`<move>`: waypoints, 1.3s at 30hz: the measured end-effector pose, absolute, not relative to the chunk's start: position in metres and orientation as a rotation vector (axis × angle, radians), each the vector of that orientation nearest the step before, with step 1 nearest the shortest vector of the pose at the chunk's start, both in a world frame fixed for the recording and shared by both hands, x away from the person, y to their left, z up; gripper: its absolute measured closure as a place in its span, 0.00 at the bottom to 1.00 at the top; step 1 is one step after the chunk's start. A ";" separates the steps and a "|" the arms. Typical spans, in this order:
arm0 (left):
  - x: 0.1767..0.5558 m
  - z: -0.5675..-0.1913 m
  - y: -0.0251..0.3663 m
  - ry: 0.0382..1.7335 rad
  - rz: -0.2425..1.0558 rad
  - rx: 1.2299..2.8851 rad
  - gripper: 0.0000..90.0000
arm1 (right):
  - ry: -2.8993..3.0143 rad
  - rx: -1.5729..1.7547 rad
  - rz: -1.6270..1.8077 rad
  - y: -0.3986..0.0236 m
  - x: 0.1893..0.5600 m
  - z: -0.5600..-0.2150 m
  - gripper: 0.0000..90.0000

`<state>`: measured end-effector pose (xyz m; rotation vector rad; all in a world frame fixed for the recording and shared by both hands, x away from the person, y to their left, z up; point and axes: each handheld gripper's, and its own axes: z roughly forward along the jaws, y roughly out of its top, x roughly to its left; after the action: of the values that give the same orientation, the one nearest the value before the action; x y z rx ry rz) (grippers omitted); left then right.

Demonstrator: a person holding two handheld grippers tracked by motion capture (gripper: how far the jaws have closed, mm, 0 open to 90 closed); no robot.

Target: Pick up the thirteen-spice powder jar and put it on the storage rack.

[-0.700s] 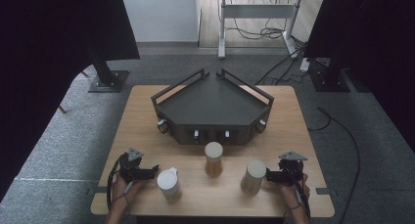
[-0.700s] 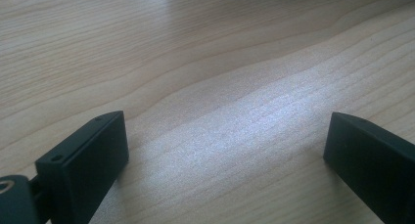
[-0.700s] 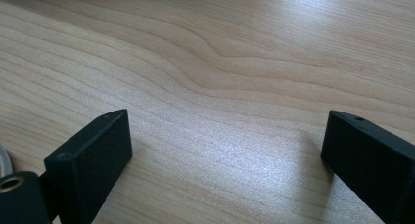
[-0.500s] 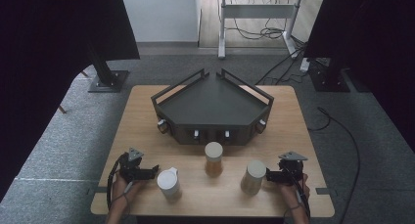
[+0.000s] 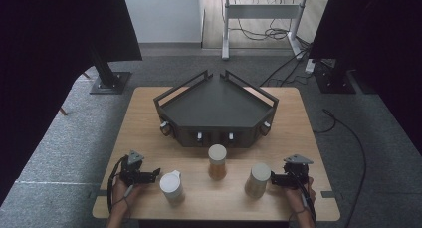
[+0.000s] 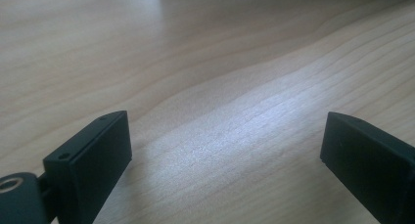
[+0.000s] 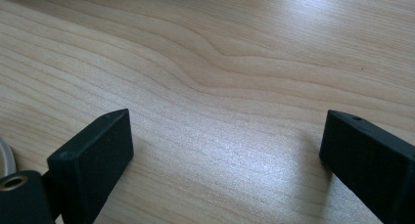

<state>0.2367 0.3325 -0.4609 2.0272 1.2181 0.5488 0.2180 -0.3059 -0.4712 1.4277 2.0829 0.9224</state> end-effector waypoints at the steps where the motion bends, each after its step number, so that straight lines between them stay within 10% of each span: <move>1: 0.232 -0.458 0.337 1.200 0.546 2.012 0.05 | 2.083 1.428 0.923 -0.306 0.218 -0.471 0.05; 39: 0.182 -0.423 0.392 0.642 0.305 1.955 0.07 | 2.083 1.428 0.923 -0.306 0.218 -0.471 0.05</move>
<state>0.1822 0.3919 -0.4235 1.9549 0.6418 0.3050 0.2178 -0.3061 -0.4712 1.4284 2.0827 0.9228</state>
